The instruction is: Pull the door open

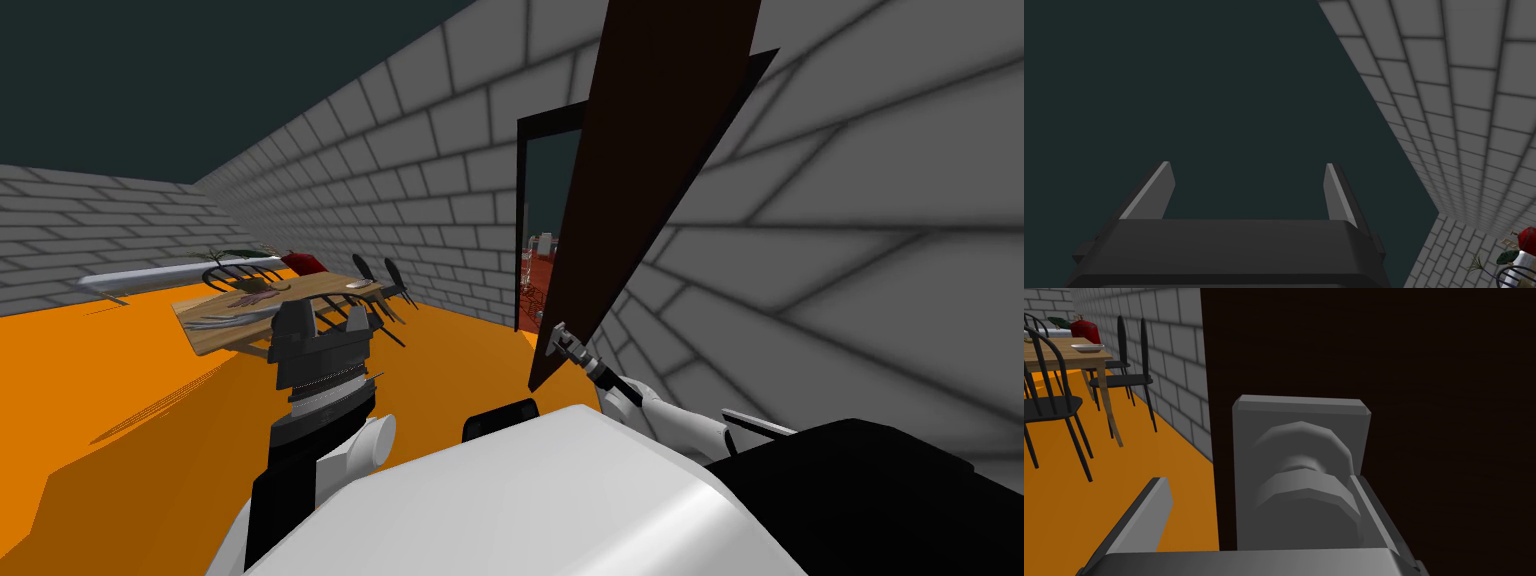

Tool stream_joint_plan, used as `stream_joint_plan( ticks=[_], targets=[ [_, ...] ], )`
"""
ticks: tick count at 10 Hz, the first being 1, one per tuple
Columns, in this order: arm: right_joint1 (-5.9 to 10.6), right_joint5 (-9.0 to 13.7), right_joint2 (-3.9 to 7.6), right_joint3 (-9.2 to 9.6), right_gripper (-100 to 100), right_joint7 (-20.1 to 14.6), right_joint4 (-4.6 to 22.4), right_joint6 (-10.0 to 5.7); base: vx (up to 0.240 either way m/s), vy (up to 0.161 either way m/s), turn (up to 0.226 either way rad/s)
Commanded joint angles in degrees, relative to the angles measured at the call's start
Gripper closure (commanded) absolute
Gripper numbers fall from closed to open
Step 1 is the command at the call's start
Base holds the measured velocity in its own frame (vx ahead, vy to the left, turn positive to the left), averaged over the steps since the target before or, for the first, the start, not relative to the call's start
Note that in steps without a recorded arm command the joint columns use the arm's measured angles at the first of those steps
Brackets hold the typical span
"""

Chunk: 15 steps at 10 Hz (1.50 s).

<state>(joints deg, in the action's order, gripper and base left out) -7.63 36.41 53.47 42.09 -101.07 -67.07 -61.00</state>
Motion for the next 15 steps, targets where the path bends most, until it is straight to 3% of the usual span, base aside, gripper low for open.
stream_joint_plan(
  ticks=[1,10,11,15],
  targets=[
    [-1.28,-0.83,-0.80,1.73,100,0.07,-1.22,-0.14,0.026,0.006,0.004],
    [-1.28,-0.83,-0.80,1.73,100,0.07,-1.22,-0.14,0.002,0.002,-0.002],
    [-0.95,-0.19,0.71,0.54,100,-0.77,0.62,-2.23,0.036,0.006,0.008],
    [-1.86,-0.68,0.95,1.66,100,-2.20,3.29,-6.27,0.055,0.038,0.017]
  ],
)
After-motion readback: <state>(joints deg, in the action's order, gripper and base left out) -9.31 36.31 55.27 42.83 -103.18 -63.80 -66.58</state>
